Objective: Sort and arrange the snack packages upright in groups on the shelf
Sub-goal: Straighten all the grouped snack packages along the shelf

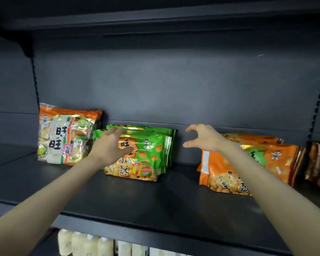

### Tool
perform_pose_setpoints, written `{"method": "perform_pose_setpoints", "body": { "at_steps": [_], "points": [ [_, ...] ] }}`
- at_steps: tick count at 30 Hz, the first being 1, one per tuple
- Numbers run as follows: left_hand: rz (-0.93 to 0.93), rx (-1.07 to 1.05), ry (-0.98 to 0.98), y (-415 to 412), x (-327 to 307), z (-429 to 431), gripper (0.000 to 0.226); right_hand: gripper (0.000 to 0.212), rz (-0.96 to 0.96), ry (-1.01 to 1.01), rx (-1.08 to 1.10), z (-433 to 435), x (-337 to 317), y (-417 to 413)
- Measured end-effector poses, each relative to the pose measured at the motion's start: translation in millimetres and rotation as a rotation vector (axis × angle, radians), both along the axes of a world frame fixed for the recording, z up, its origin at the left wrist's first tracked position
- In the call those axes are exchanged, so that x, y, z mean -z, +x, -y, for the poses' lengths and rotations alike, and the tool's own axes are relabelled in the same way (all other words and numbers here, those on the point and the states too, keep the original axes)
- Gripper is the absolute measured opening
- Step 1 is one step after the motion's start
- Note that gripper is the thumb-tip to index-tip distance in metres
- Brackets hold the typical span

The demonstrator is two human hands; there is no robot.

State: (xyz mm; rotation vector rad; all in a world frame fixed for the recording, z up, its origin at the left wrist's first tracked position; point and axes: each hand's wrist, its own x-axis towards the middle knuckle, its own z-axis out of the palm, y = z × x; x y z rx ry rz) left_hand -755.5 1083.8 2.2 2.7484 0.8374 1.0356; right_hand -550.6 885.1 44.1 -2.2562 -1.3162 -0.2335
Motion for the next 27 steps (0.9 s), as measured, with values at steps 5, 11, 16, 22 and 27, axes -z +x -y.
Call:
{"method": "perform_pose_setpoints", "body": {
  "at_steps": [5, 11, 16, 22, 27],
  "points": [
    [0.056, 0.057, -0.128, -24, 20, -69, 0.095, 0.071, -0.066, 0.044, 0.001, -59, 23, -27],
    [0.059, 0.156, -0.420, -22, 40, -125, 0.132, 0.092, -0.185, 0.164, 0.052, -95, 46, -40],
    [0.171, 0.236, -0.646, -10, 48, -157, 0.144, 0.110, -0.371, 0.289, 0.121, -110, 61, -35],
    [0.153, 0.429, -0.920, 8, 62, -178, 0.121, 0.090, -0.612, 0.370, 0.061, -119, 64, -24],
    [0.167, 0.602, -1.004, 16, 64, -192, 0.099, 0.048, -0.733, 0.296, -0.072, -125, 69, -12]
  ]
}}
